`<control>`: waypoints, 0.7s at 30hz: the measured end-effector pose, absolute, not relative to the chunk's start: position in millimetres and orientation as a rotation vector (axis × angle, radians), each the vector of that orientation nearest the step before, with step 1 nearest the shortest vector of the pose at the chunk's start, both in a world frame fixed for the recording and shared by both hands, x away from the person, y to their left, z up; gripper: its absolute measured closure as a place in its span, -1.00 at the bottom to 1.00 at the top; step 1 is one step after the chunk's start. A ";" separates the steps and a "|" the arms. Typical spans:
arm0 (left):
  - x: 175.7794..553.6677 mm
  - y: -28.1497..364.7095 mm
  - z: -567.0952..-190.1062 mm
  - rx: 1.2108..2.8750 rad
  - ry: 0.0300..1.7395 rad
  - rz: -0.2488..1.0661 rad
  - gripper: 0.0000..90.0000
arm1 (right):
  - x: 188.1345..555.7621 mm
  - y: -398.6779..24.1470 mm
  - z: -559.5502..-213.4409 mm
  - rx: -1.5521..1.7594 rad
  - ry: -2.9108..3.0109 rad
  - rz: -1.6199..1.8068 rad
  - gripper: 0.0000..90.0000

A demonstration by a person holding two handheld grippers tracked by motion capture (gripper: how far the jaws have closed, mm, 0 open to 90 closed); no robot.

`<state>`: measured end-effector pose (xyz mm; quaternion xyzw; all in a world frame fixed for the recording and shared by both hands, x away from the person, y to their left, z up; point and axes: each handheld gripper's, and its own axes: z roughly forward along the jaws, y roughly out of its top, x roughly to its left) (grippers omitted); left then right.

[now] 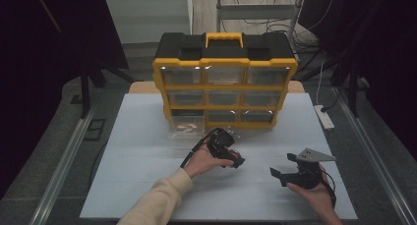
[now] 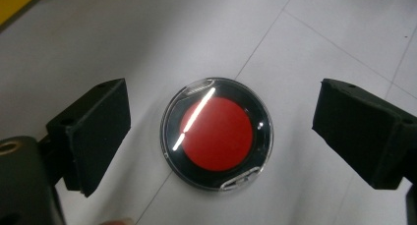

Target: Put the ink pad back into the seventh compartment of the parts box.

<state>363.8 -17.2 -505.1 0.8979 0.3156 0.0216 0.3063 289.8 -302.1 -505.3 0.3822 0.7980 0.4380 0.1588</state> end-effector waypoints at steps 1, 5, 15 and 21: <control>364.2 -18.4 -506.6 2.376 0.838 0.059 -0.81 | 289.9 -302.2 -505.3 1.093 2.282 1.253 -0.80; 365.0 -20.9 -510.4 2.391 0.844 0.077 -0.80 | 290.0 -302.3 -505.4 1.093 2.282 1.254 -0.80; 365.3 -24.5 -517.7 2.440 0.858 0.078 -0.67 | 290.3 -302.5 -506.0 1.106 2.281 1.240 -0.79; 364.2 -25.3 -517.9 2.450 0.851 0.109 -0.53 | 290.5 -303.4 -505.8 1.118 2.275 1.238 -0.79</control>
